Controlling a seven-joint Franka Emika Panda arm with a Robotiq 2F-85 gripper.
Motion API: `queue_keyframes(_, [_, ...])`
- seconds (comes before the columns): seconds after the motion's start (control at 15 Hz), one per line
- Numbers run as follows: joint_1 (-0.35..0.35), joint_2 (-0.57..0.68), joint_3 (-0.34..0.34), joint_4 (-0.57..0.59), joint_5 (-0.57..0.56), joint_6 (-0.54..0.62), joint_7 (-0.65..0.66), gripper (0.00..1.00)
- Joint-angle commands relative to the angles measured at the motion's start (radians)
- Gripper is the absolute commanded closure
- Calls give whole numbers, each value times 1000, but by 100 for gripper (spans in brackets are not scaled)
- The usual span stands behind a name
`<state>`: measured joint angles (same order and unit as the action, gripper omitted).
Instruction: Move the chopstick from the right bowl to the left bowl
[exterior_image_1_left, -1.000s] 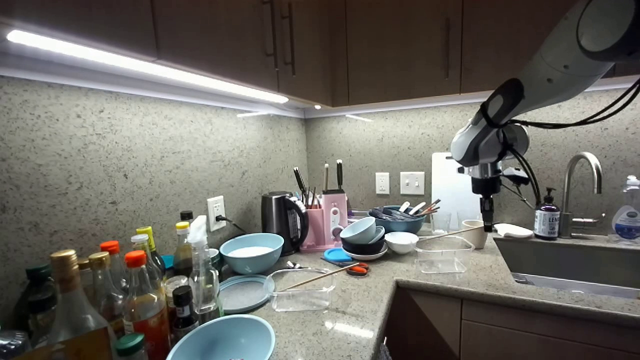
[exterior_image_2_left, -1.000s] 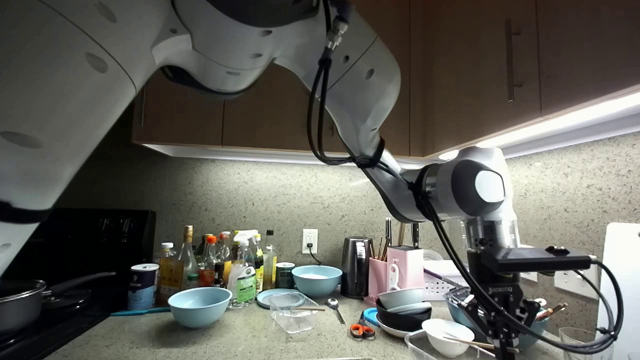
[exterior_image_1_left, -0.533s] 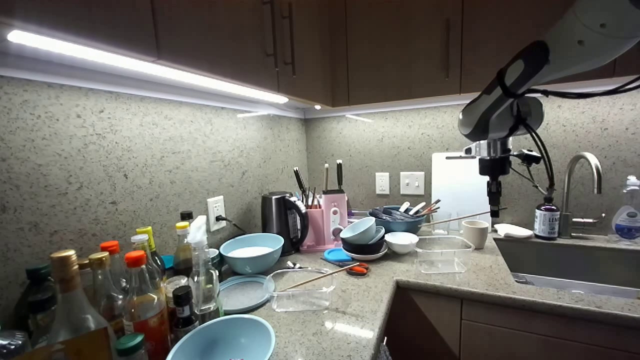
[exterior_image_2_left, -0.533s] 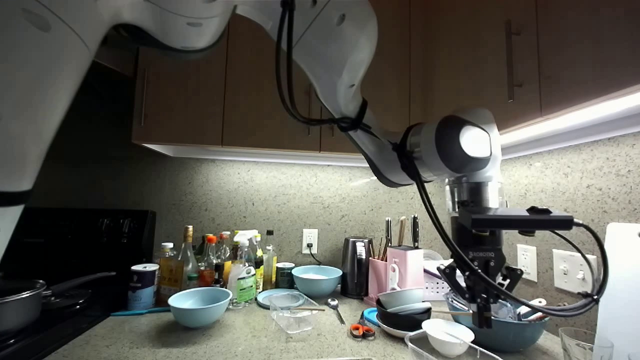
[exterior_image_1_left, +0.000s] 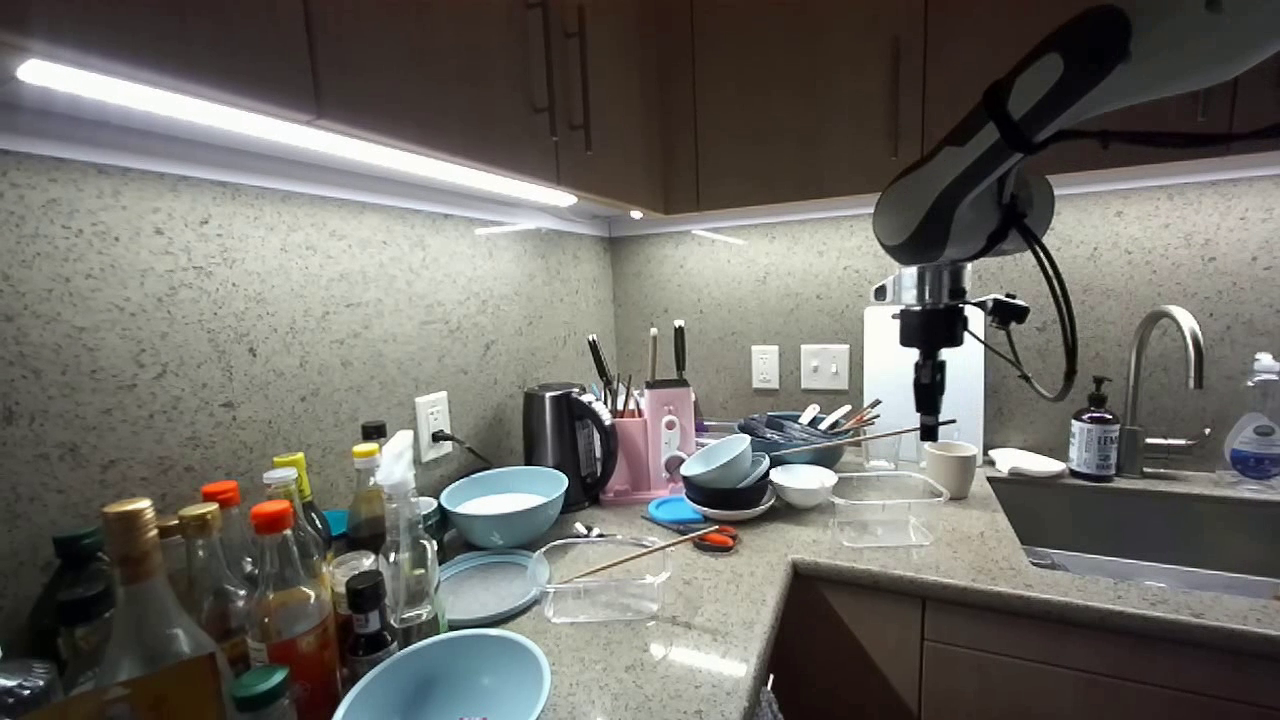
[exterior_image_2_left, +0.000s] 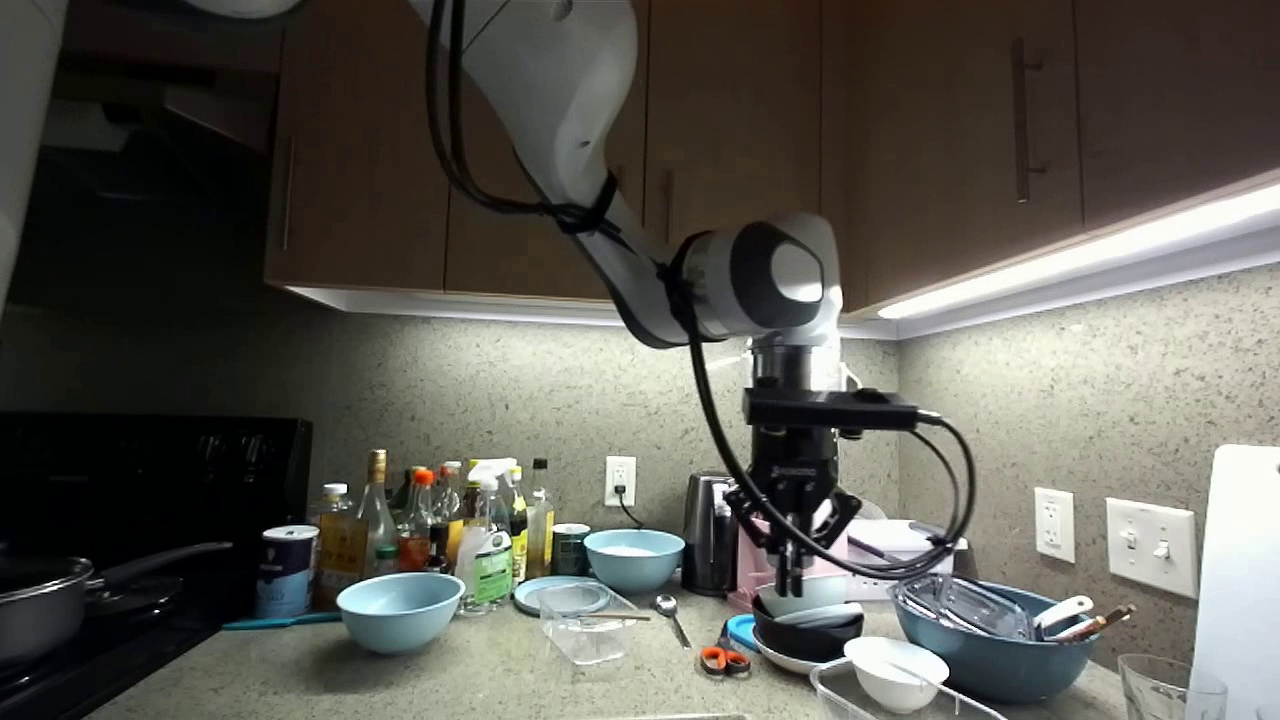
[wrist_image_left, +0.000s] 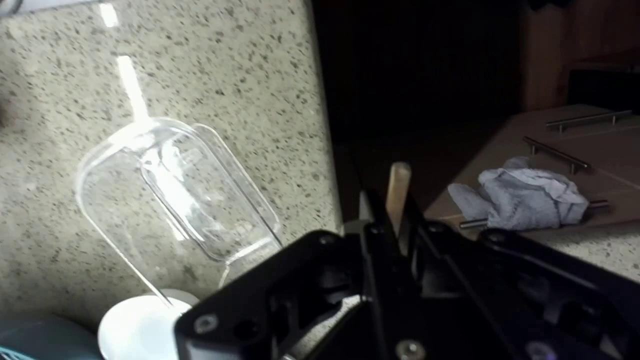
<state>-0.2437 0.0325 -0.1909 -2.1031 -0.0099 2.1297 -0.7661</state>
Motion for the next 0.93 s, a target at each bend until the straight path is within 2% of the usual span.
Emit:
queue_keyframes(0.0, [89,-15,62,-59,-61,69,184,97])
queue_keyframes(0.4, [212,102,155,4,-191,105,434,97])
queue_keyframes(0.87, [283,257,192,146,-292,77,511,97])
